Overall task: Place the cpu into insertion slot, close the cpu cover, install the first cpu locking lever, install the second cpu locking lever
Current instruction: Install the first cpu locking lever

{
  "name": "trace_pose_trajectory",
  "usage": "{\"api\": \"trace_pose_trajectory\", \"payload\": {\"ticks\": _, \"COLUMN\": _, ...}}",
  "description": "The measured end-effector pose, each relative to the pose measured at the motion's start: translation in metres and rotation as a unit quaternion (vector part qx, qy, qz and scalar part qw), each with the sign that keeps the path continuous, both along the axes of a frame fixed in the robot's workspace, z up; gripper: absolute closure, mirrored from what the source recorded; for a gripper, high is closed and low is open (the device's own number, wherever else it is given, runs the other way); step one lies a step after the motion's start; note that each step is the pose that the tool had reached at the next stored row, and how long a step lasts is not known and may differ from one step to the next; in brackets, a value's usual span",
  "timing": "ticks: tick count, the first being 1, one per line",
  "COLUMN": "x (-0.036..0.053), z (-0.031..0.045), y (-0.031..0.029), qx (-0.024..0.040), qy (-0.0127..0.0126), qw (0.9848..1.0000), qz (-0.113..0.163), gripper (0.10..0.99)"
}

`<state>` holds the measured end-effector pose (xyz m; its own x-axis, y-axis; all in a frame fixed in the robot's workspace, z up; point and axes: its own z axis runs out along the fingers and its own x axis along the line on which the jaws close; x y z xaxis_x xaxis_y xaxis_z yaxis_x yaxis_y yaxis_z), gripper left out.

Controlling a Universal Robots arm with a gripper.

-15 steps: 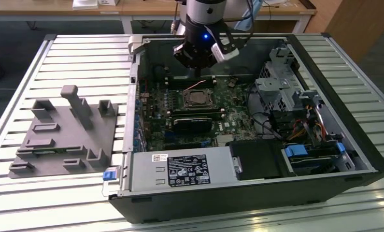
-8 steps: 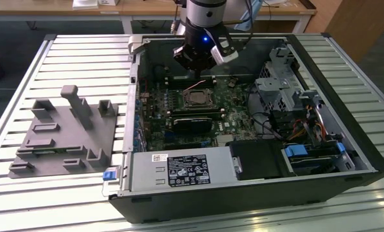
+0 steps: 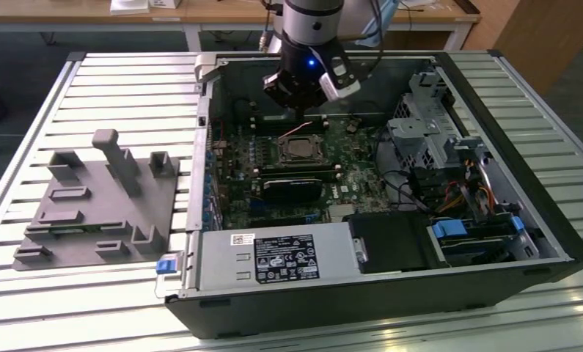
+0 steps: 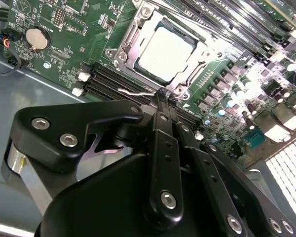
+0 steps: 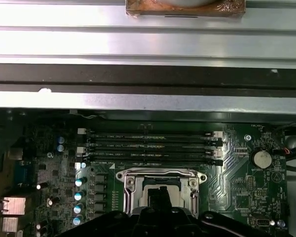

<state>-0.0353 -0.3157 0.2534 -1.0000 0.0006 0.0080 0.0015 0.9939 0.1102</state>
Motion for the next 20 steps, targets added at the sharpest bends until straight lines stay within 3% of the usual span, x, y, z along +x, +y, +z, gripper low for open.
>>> {"api": "trace_pose_trajectory", "payload": {"ticks": 20, "x": 0.0017, "z": -0.0198, "y": 0.0103, "qx": 0.0000, "qy": 0.0000, "qw": 1.0000, "qz": 0.004, "gripper": 0.980}}
